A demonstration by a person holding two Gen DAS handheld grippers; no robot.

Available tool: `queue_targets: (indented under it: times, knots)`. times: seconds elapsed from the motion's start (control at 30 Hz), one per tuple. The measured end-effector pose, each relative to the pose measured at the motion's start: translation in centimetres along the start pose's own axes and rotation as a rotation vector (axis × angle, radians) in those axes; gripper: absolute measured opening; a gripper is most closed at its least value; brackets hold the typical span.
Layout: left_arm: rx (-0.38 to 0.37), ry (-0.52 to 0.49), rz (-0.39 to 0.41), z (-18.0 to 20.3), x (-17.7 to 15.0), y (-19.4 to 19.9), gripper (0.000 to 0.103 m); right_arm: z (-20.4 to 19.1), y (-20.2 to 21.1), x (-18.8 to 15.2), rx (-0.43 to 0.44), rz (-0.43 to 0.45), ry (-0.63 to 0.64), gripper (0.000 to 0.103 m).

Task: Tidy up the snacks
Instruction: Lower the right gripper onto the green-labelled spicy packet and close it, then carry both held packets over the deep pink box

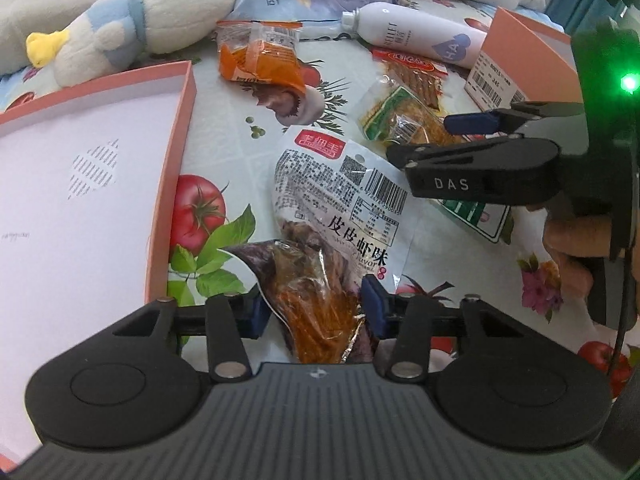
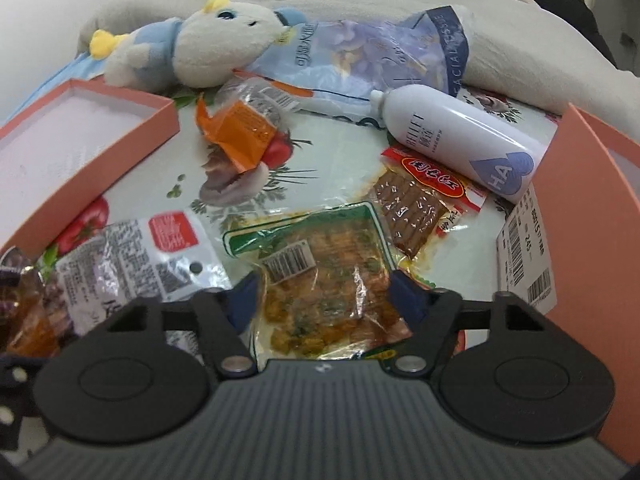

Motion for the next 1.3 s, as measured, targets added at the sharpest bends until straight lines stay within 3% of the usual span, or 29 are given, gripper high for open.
queue_targets:
  times: [0.17,0.33,0.87,1.3]
  knots:
    - [0.009,0.032,-0.003,-0.1,-0.6,0.6,0.037,-0.3,0.9,0.0,-0.004,0.008,0.010,0.039]
    - [0.029,0.067,-0.002,-0.3,-1.3,1.4,0.036,-0.4,1.9,-0.4,-0.017,0.017,0.007,0.033]
    - [0.109,0.238,0.038,-0.6,-2.8,4.6,0.036,-1.5,9.0,-1.5,-0.012,0.132,-0.034,0.033]
    - [0.101,0.346,0.092,0.2,-3.2,7.7,0.036,-1.6,13.7,-2.4,0.008,0.164,-0.095,0.033]
Point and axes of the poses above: each gripper's, at about its wrist camera, not at the fingertips, and y roughly against the way its jaws point, z to its right, x to its top, the point moved 2 cm from there along -y, roughly the way its jaws point, and after that the axes turned 1 degree about -y, right-handed, at the moved point
